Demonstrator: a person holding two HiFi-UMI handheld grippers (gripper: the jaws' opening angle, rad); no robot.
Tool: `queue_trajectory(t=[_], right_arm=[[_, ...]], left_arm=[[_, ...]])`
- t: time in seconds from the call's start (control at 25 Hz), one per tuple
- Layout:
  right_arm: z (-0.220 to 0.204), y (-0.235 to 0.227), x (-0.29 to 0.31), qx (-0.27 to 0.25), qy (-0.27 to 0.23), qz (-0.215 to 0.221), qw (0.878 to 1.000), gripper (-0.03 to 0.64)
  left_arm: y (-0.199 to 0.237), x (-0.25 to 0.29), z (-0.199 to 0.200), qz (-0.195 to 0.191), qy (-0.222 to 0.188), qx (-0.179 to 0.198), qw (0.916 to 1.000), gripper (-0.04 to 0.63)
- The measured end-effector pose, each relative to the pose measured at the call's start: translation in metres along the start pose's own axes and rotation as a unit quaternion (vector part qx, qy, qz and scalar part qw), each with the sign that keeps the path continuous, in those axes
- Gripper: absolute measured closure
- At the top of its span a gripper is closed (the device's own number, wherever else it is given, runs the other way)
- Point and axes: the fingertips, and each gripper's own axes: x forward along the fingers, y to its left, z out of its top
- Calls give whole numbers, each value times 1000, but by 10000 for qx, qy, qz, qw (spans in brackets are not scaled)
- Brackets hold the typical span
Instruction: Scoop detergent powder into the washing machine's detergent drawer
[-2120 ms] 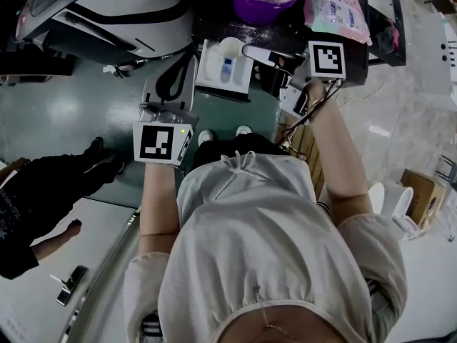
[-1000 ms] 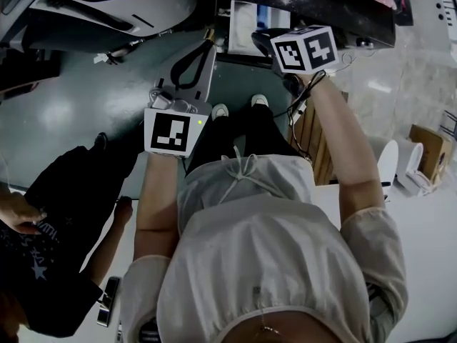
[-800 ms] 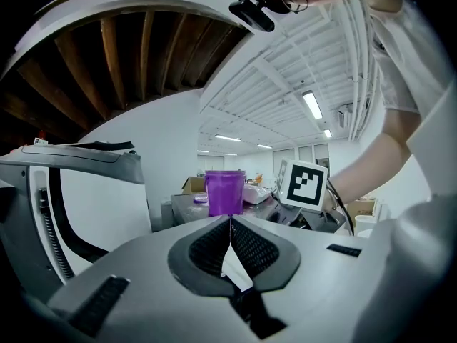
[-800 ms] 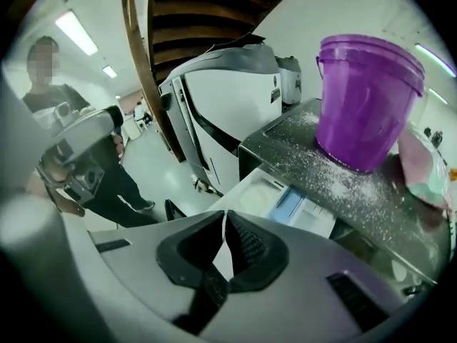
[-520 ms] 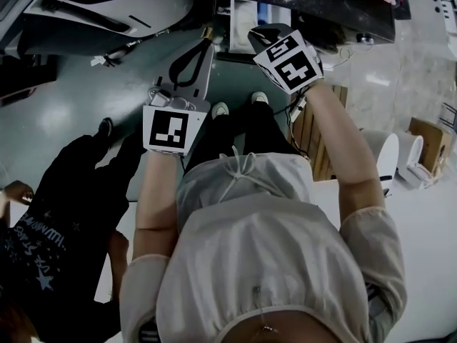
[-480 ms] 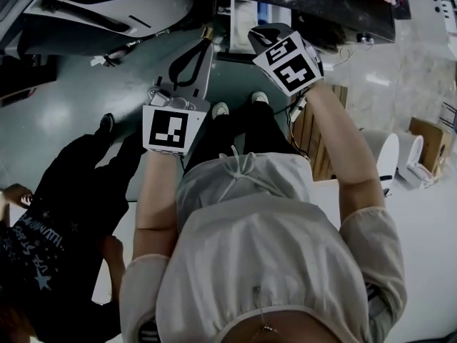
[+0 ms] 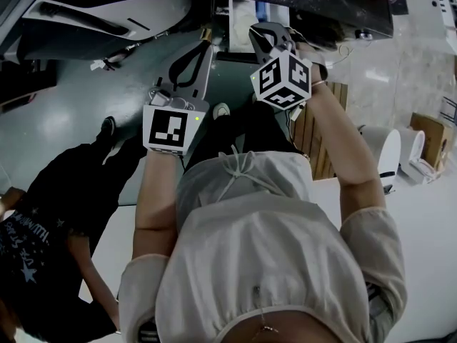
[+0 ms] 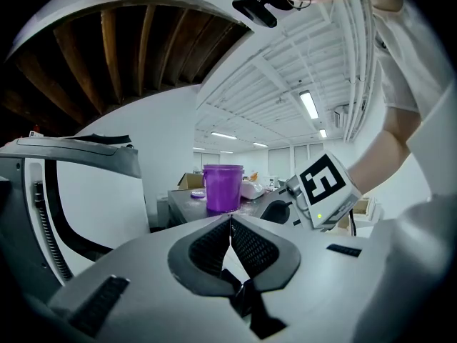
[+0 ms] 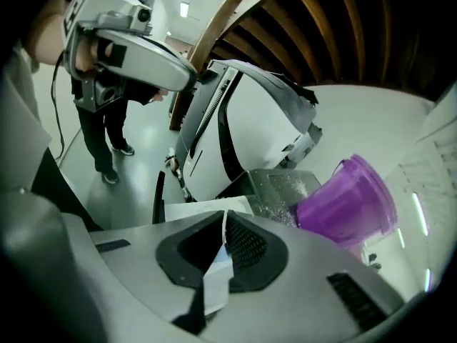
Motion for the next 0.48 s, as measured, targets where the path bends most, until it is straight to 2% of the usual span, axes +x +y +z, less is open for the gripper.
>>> queue_trajectory(t=[0.2, 0.48], right_arm=[[11, -7, -10, -765, -280, -675, 9944, 603], [25, -23, -29, -1343, -584, -1573, 9766, 603]], left_arm=[[2, -3, 2, 7, -31, 29, 10000, 572], [1, -9, 4, 11, -62, 87, 9999, 572]])
